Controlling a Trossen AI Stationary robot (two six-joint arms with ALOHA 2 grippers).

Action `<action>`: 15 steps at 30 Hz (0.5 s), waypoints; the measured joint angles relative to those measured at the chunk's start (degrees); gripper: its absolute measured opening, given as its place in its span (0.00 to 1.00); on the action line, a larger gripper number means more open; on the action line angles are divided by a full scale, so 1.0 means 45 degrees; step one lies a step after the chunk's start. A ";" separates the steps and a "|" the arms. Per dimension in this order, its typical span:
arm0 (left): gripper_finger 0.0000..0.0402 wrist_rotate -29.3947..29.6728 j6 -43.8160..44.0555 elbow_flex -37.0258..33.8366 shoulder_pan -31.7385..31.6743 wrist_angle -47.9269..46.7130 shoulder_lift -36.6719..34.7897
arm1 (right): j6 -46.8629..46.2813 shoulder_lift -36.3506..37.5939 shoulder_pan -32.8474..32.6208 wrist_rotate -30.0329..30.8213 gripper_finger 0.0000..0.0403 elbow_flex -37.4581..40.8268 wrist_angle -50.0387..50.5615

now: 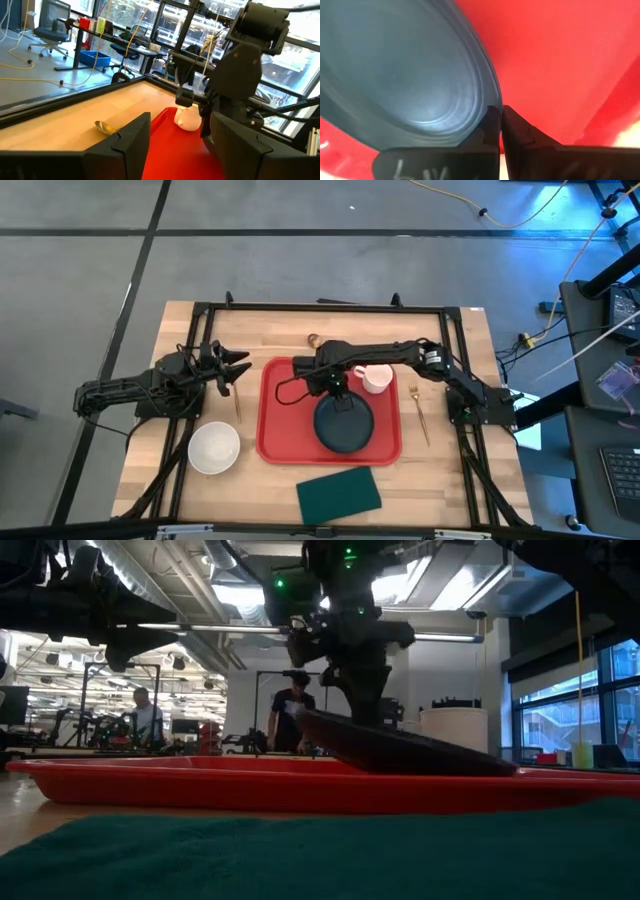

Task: Set up tray
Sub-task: Put the black plate on the orange tray to the bottom left of the white mug

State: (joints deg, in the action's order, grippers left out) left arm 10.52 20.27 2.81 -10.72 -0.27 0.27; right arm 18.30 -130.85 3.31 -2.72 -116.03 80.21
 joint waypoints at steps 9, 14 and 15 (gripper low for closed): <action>0.49 -0.0042 -0.0010 0.0000 0.0003 -0.0021 0.0000 | -0.0044 0.0007 0.0000 -0.0017 0.00 0.0884 -0.0205; 0.49 -0.0067 -0.0010 0.0000 0.0000 -0.0027 0.0000 | -0.0561 0.0010 0.0000 0.0006 0.02 0.0884 -0.0311; 0.49 -0.0067 -0.0010 0.0000 0.0000 -0.0028 0.0000 | -0.0641 0.0010 0.0000 0.0010 0.03 0.0884 -0.0302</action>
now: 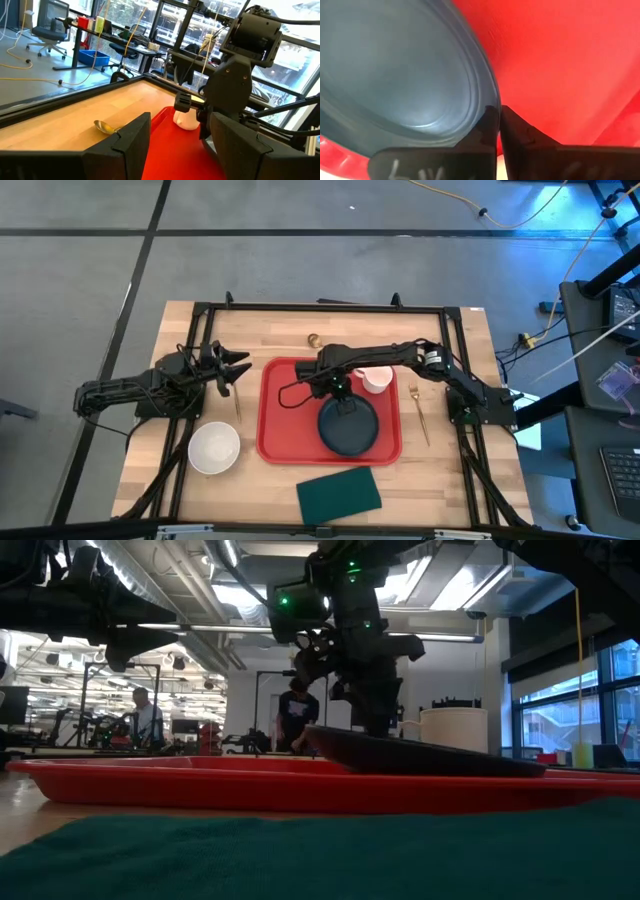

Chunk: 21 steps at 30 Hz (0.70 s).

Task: Set up tray
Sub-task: Put the black plate on the orange tray to the bottom left of the white mug, then put the white bowl on the black plate on the orange tray

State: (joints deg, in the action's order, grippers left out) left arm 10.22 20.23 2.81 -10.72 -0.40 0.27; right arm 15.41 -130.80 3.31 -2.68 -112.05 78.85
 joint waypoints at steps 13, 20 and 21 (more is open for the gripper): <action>0.49 -0.0005 0.0000 0.0000 0.0000 -0.0020 0.0000 | -0.0032 0.0000 0.0068 0.0683 0.13 -0.0005 -0.0026; 0.49 0.0023 0.0000 0.0000 0.0003 0.0191 -0.0005 | -0.0765 0.0000 0.0063 0.1926 0.23 -0.0541 0.0468; 0.49 0.0024 -0.0004 0.0000 0.0002 0.0355 -0.0005 | -0.1075 0.0000 0.0064 0.2240 0.24 -0.0820 0.0465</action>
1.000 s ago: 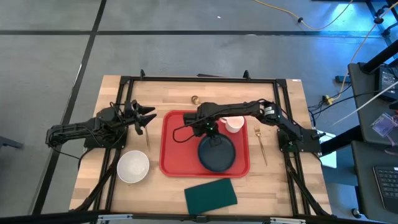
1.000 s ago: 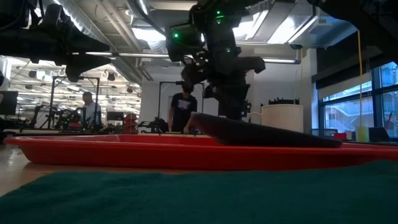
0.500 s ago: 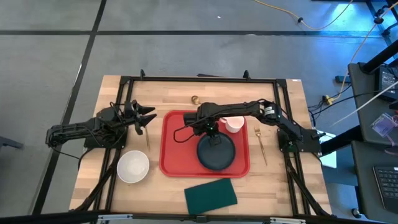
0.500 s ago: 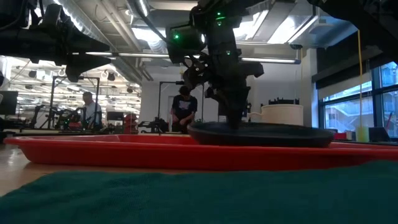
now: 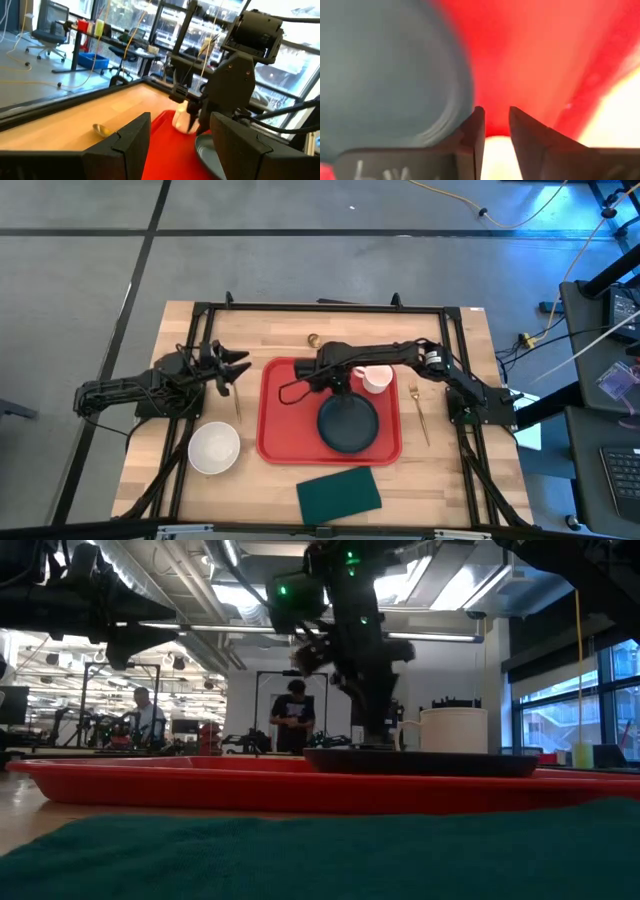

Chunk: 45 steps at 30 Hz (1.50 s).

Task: Set up tray
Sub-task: Put the white bowl on the black plate on the orange tray

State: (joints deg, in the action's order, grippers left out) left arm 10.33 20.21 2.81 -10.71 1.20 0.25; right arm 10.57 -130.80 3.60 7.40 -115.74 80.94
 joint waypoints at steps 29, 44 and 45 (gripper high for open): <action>0.49 -0.4196 -0.2418 0.8483 0.2815 -1.0047 0.7113 | -0.9965 0.9097 -0.3824 0.3816 0.28 0.4786 -0.7246; 0.43 -0.4437 -0.0488 0.9874 0.6976 -1.4456 1.3241 | -1.0919 1.0078 -0.5153 0.3766 0.28 0.6870 -0.7525; 0.43 -0.4122 -0.0624 0.9870 0.7257 -1.4469 1.3475 | -1.0902 1.0076 -0.5172 0.3743 0.28 0.6871 -0.7472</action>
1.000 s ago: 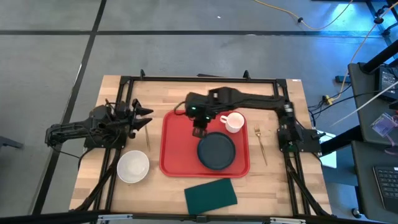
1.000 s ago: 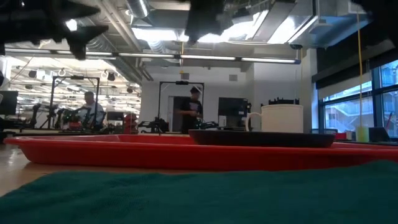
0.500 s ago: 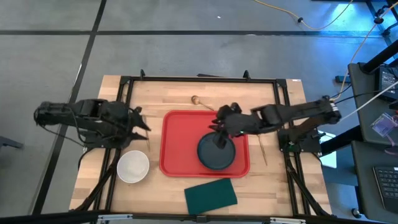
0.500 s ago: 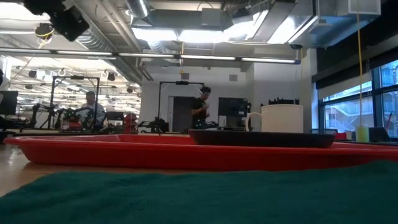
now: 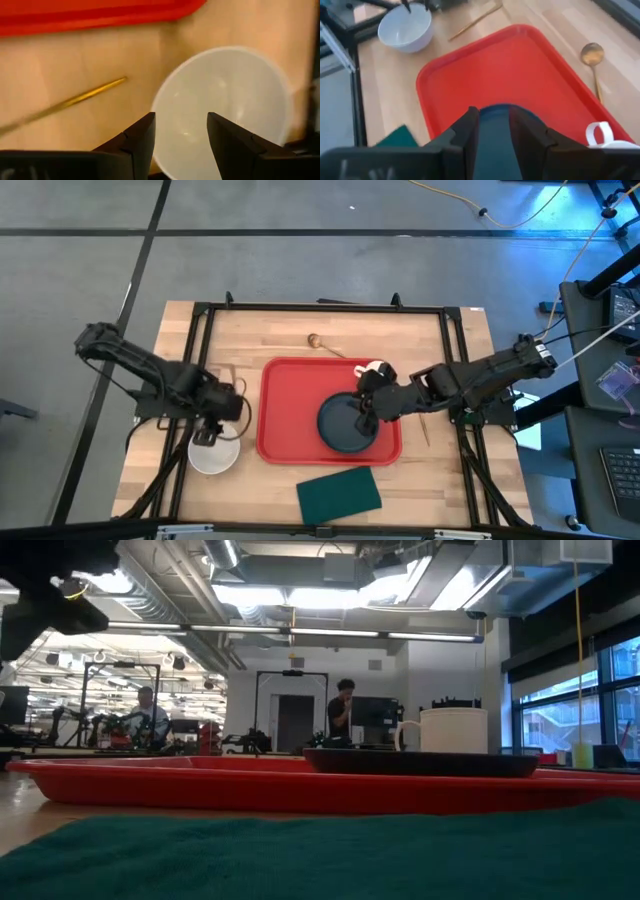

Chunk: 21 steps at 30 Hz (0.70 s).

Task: Set up tray
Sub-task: Put the white bowl on the black plate on the orange tray

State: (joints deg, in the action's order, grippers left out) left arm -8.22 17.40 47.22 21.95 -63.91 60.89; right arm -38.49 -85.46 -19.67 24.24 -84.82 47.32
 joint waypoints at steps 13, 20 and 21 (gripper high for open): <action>0.42 0.1530 -0.0591 0.0000 0.0959 0.0045 0.2539 | 0.0269 0.0002 -0.0007 0.0021 0.28 0.0000 -0.0006; 0.42 0.1482 -0.1295 -0.0005 0.0959 0.0726 0.3629 | 0.0264 0.0002 -0.0007 -0.0027 0.28 -0.0005 -0.0073; 0.42 0.1480 -0.1357 -0.0005 0.0959 0.0806 0.3724 | 0.0265 0.0002 -0.0007 -0.0032 0.28 -0.0005 -0.0072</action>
State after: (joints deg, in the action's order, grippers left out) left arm -1.56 11.29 47.20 26.26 -60.29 77.65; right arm -37.29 -85.45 -19.70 24.10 -84.84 46.99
